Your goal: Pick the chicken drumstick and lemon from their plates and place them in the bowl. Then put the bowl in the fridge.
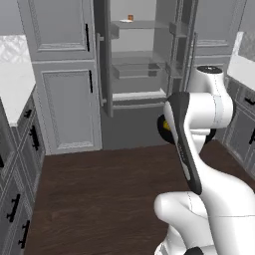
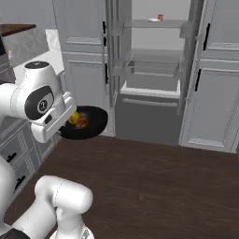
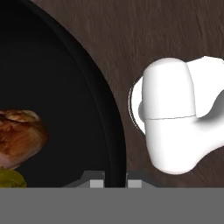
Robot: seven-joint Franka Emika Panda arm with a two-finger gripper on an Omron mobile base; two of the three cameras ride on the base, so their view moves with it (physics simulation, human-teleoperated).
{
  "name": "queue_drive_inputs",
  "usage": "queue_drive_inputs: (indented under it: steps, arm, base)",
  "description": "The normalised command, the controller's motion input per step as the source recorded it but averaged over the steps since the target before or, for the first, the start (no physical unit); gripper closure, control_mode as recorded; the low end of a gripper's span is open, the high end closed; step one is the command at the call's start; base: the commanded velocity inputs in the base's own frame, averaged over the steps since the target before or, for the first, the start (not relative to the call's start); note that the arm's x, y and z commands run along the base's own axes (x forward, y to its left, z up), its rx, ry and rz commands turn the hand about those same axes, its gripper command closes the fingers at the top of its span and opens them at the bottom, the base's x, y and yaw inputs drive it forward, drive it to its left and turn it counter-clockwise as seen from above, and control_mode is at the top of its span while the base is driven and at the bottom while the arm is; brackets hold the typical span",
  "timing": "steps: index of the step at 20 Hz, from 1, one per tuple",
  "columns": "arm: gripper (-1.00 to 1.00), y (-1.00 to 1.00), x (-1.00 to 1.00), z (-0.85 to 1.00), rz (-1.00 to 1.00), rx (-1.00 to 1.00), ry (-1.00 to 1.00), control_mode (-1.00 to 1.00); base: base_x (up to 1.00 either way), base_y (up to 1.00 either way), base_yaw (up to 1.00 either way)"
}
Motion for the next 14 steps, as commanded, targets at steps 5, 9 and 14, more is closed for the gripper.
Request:
queue_drive_inputs:
  steps: [5,9,14]
  arm:
    - [1.0,0.0,0.0,0.0,0.0,0.0,0.0,1.0]
    - [1.0,0.0,0.0,0.0,0.0,0.0,0.0,1.0]
    - [1.0,0.0,0.0,0.0,0.0,0.0,0.0,1.0]
  base:
    - [0.91,-0.89,0.4]
    - [1.0,-0.48,0.17]
    - [0.99,0.04,-0.23]
